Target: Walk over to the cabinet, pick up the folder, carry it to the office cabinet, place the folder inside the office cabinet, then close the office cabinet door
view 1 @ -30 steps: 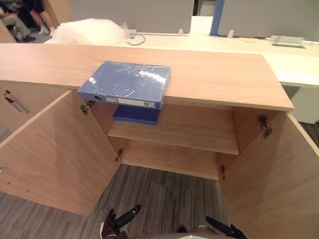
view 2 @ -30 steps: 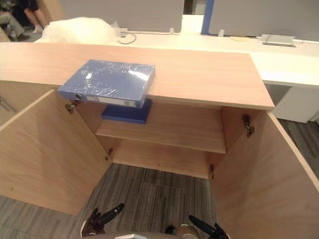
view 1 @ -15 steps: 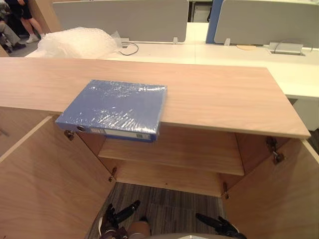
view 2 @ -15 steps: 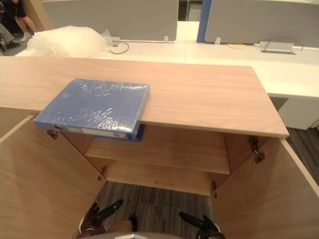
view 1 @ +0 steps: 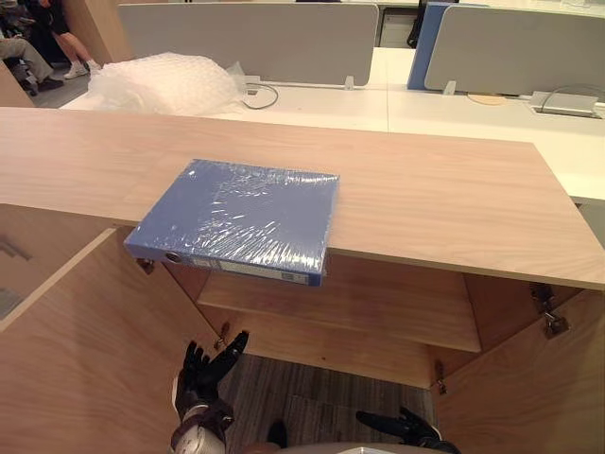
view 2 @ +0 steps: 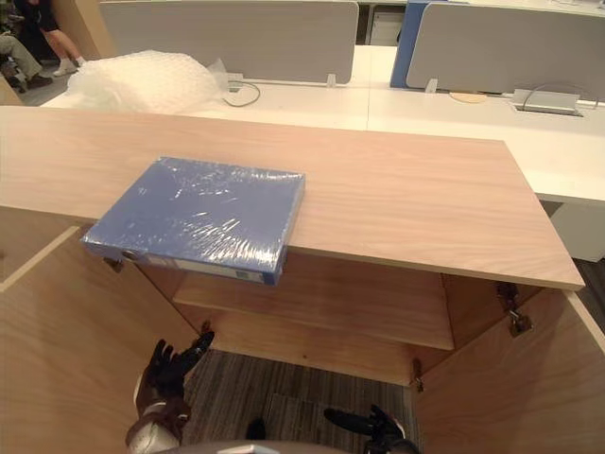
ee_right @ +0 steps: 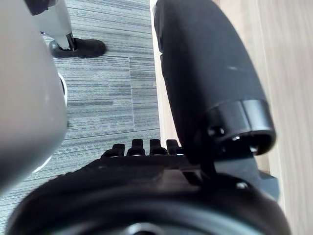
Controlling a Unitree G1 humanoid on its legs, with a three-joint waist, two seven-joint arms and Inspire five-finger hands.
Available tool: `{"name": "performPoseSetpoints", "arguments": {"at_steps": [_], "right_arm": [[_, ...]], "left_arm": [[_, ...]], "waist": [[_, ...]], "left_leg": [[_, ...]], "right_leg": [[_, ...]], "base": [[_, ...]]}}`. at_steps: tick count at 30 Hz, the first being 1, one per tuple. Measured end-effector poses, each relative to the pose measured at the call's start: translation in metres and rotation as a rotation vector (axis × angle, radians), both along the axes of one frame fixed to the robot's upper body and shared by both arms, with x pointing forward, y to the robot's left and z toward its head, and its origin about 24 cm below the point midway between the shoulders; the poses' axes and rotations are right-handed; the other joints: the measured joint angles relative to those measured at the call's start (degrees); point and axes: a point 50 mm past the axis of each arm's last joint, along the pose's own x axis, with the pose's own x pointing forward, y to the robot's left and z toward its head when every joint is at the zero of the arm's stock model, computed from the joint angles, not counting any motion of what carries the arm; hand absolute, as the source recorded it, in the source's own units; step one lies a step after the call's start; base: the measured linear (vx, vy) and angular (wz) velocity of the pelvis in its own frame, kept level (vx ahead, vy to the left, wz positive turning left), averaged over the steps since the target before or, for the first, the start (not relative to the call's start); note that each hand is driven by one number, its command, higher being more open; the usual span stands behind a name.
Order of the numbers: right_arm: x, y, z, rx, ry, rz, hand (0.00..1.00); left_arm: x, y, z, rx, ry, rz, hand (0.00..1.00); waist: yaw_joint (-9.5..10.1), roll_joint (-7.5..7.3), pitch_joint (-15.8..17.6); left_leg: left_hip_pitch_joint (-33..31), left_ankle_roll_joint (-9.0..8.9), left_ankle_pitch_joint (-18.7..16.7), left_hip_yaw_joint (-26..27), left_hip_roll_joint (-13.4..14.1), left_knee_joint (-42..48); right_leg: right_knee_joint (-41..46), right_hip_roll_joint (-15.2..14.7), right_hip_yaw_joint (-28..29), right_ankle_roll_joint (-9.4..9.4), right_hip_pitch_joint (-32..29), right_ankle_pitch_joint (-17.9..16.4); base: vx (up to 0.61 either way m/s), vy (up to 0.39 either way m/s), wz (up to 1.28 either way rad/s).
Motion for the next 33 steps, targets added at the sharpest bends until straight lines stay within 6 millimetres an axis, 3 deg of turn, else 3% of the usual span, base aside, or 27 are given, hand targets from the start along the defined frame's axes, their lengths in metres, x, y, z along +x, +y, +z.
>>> {"name": "performPoseSetpoints", "arguments": {"at_steps": [4, 8, 13, 17, 25, 27, 33], "right_arm": [[0.002, 0.000, 0.000, -0.012, 0.017, 0.049, 1.00], [-0.001, 0.001, -0.002, -0.018, 0.040, 0.082, 1.00], [-0.009, 0.013, -0.005, -0.001, 0.085, 0.125, 1.00], [-0.012, 0.013, -0.006, -0.005, 0.092, 0.126, 1.00], [-0.018, 0.010, -0.007, -0.015, 0.100, 0.119, 1.00], [-0.020, 0.010, -0.007, -0.016, 0.106, 0.118, 1.00], [-0.022, 0.014, -0.008, -0.013, 0.111, 0.139, 1.00]], "left_arm": [[0.006, -0.009, 0.017, 0.160, -0.032, -0.137, 1.00], [0.008, -0.006, 0.035, 0.438, -0.007, -0.256, 1.00], [0.009, 0.001, 0.066, 0.735, -0.005, -0.215, 1.00], [0.015, 0.003, 0.096, 0.973, -0.049, -0.160, 1.00], [0.019, 0.009, 0.120, 1.183, -0.073, -0.072, 1.00], [0.019, 0.010, 0.126, 1.222, -0.086, -0.046, 1.00], [0.036, 0.008, 0.157, 1.340, -0.231, 0.014, 1.00]], "waist": [[0.02, 0.32, -0.1], [2.24, -0.21, -0.5], [3.23, -2.39, -2.2], [3.38, -2.18, -3.3], [3.47, -1.23, -4.7], [3.78, -1.27, -5.5], [3.77, -1.97, -5.9]], "left_leg": [[-0.9, -0.17, 0.9, -2.1, -0.9, 0.0], [-0.9, -0.30, 1.1, -3.0, -1.2, 0.0], [-2.4, -0.46, 1.9, -3.5, -1.1, 0.3], [-2.6, -0.47, 2.2, -3.3, -0.5, 0.3], [-3.5, -1.58, 0.9, -1.8, 0.0, 0.0], [-3.5, -0.35, 1.9, -1.0, 0.0, 0.0], [-4.2, 0.37, 2.6, -1.3, -0.8, 0.0]], "right_leg": [[-0.7, -0.3, -2.2, 0.18, 0.5, -1.4], [-0.9, -0.2, -3.3, 0.33, 1.2, -1.5], [-0.9, -0.1, -3.8, 0.63, 0.2, -1.0], [-1.0, 0.5, -3.4, 0.42, 0.0, 0.1], [-3.5, 0.9, -3.1, -0.18, -0.6, 1.3], [-3.4, 0.8, -3.1, -0.02, -0.6, 1.3], [-4.0, 0.4, -3.0, 0.54, -0.7, 1.7]], "base": [[-0.06, -0.027, 0.28], [-0.02, -0.004, 0.15], [0.02, 0.010, 0.11], [-0.03, 0.013, -0.03], [-0.10, 0.031, -0.05], [-0.02, 0.016, 0.03], [0.03, -0.006, 0.02]]}}
